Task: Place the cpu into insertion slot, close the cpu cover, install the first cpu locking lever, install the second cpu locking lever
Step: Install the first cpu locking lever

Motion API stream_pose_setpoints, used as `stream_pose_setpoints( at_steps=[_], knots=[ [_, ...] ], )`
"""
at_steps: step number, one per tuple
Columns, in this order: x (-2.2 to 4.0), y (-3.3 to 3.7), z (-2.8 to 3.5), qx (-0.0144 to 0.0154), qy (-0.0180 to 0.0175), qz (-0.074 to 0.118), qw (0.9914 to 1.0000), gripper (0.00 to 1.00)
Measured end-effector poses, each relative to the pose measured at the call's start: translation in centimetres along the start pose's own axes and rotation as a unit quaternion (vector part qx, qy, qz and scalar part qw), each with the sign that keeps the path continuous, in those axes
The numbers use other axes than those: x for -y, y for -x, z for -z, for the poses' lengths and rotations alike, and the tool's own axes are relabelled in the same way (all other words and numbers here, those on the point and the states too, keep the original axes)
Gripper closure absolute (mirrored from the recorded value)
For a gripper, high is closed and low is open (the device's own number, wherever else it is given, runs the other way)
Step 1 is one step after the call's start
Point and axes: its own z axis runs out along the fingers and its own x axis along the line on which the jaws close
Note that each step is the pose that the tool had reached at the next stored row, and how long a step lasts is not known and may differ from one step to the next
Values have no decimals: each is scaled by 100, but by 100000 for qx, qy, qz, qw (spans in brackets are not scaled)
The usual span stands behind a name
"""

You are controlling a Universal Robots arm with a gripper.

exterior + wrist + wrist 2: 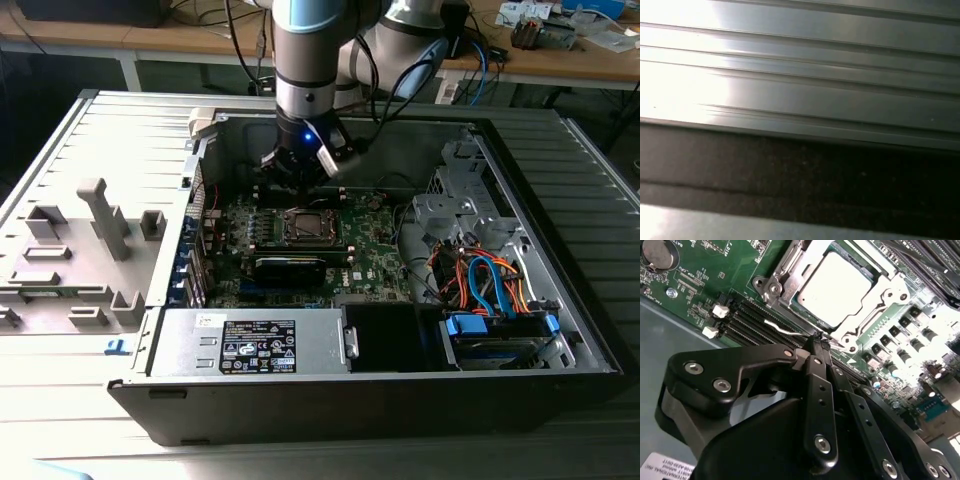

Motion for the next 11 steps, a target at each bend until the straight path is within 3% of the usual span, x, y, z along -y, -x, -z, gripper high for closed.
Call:
stream_pose_setpoints(
  at_steps=[11],
  knots=[
    [12, 133, -93, -66, -372, 652, 99997, 89]
  ],
)
